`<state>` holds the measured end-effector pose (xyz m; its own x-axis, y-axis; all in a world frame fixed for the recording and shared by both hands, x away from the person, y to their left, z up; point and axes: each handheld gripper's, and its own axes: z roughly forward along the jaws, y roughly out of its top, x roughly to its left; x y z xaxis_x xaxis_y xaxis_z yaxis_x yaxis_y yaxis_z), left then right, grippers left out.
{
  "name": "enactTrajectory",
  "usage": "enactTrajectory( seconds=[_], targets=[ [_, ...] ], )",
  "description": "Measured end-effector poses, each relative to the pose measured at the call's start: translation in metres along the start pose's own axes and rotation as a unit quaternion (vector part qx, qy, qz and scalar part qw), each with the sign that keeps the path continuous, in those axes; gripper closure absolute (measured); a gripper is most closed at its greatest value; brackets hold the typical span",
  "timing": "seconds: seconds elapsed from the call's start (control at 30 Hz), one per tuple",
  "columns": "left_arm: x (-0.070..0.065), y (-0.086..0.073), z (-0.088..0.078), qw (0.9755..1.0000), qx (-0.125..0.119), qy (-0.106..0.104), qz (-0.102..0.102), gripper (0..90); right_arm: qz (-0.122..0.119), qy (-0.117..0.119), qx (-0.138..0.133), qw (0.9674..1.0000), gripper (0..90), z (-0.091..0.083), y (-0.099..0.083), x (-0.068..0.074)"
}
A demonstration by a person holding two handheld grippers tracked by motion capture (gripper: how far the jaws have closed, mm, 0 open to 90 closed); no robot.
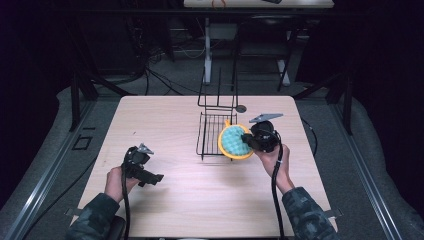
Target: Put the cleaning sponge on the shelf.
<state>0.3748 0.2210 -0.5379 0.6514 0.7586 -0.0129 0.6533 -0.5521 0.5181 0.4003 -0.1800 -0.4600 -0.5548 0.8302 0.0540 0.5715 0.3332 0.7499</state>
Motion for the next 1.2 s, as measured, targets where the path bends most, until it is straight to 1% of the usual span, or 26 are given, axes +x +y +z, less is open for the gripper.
enactTrajectory(
  seconds=[0.17, 0.2, 0.37, 0.5, 0.63, 0.73, 0.8, 0.83, 1.13, 1.2],
  targets=[
    [0.0, 0.0, 0.0, 1.0, 0.0, -0.001, 0.002, 2.2, -0.003, 0.002, -0.001, 1.0, 86.7, 0.005, 0.004, 0.003],
    [0.0, 0.001, 0.0, 1.0, 0.0, -0.001, 0.002, 2.2, -0.003, 0.0, -0.006, 1.0, 86.7, 0.006, 0.005, 0.004],
    [-0.001, 0.001, 0.0, 1.0, -0.001, 0.002, 0.002, 2.2, -0.007, -0.001, -0.005, 1.0, 86.7, 0.011, 0.006, 0.006],
    [-0.001, 0.001, 0.001, 1.0, -0.001, 0.001, 0.002, 2.1, -0.001, 0.001, -0.007, 1.0, 86.6, 0.013, 0.008, 0.006],
    [-0.001, 0.002, 0.001, 1.0, 0.0, -0.004, 0.001, 2.1, -0.003, 0.0, -0.01, 0.9999, 86.7, 0.015, 0.011, 0.007],
    [-0.001, 0.002, 0.001, 1.0, 0.0, -0.003, 0.003, 2.1, -0.003, 0.001, -0.016, 0.9999, 86.7, 0.018, 0.013, 0.009],
    [-0.001, 0.002, 0.001, 1.0, 0.0, -0.004, 0.003, 2.2, -0.001, 0.003, -0.013, 0.9999, 86.7, 0.018, 0.014, 0.01],
    [0.0, 0.002, 0.001, 1.0, 0.0, -0.005, 0.004, 2.2, -0.002, 0.002, -0.017, 0.9999, 86.6, 0.02, 0.015, 0.011],
    [-0.001, 0.003, 0.001, 1.0, 0.0, -0.006, 0.004, 2.2, -0.001, 0.004, -0.019, 0.9998, 86.7, 0.026, 0.019, 0.014],
    [-0.001, 0.003, 0.001, 1.0, 0.0, -0.006, 0.004, 2.1, 0.004, 0.004, -0.018, 0.9998, 86.7, 0.027, 0.02, 0.014]
  ],
)
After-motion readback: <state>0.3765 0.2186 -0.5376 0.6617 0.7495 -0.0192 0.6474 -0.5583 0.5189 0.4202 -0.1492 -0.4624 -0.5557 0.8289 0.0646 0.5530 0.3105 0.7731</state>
